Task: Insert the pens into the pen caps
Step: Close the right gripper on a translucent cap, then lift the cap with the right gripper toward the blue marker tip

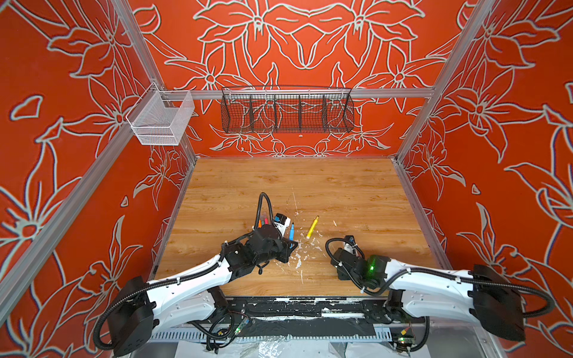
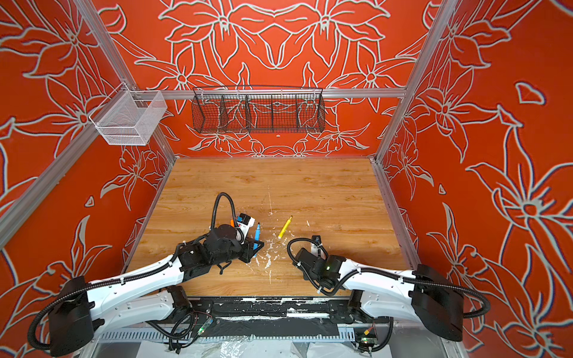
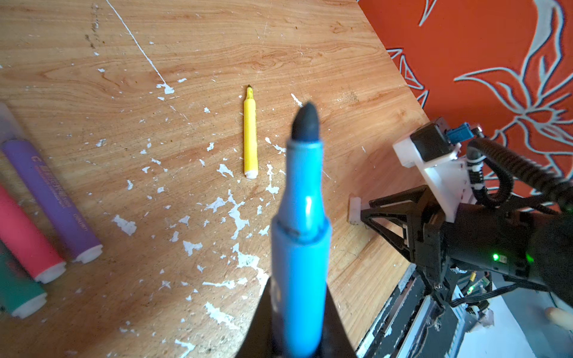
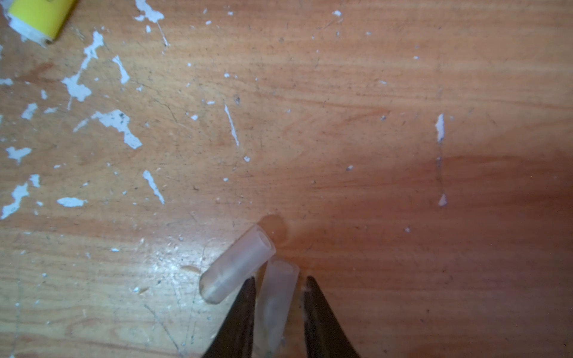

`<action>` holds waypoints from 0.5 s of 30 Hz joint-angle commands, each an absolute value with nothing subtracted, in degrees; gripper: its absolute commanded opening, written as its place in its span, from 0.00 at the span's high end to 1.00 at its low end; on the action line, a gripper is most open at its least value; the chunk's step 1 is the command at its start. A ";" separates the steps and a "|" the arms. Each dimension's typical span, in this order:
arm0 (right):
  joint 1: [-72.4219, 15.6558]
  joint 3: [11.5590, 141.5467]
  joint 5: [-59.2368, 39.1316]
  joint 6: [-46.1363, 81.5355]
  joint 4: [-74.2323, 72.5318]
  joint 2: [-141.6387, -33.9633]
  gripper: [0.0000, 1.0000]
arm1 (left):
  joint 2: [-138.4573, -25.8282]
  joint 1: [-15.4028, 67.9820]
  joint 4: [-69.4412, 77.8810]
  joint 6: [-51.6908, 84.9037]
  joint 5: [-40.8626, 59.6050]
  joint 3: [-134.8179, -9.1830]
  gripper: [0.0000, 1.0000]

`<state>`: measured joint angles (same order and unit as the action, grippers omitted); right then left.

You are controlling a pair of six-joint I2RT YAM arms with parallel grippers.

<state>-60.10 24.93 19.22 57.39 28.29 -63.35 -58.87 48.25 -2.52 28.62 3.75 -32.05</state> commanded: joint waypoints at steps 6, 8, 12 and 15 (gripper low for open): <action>-60.47 25.10 19.79 59.08 29.35 -67.48 0.73 | -57.02 47.91 -1.83 29.34 4.14 -31.13 1.00; -60.47 24.88 19.51 59.15 28.94 -67.77 0.77 | -57.02 47.91 -1.79 29.42 4.13 -30.96 1.00; -60.47 24.65 19.60 59.38 29.49 -67.46 0.79 | -57.04 47.96 -1.51 29.53 4.31 -30.99 1.00; -60.47 24.05 19.73 59.55 29.49 -66.75 0.81 | -57.04 47.96 -1.33 29.70 4.72 -31.07 1.00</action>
<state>-60.10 25.65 20.25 58.04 26.30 -66.35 -57.74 48.25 -2.46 28.82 3.99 -31.31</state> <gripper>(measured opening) 0.192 0.141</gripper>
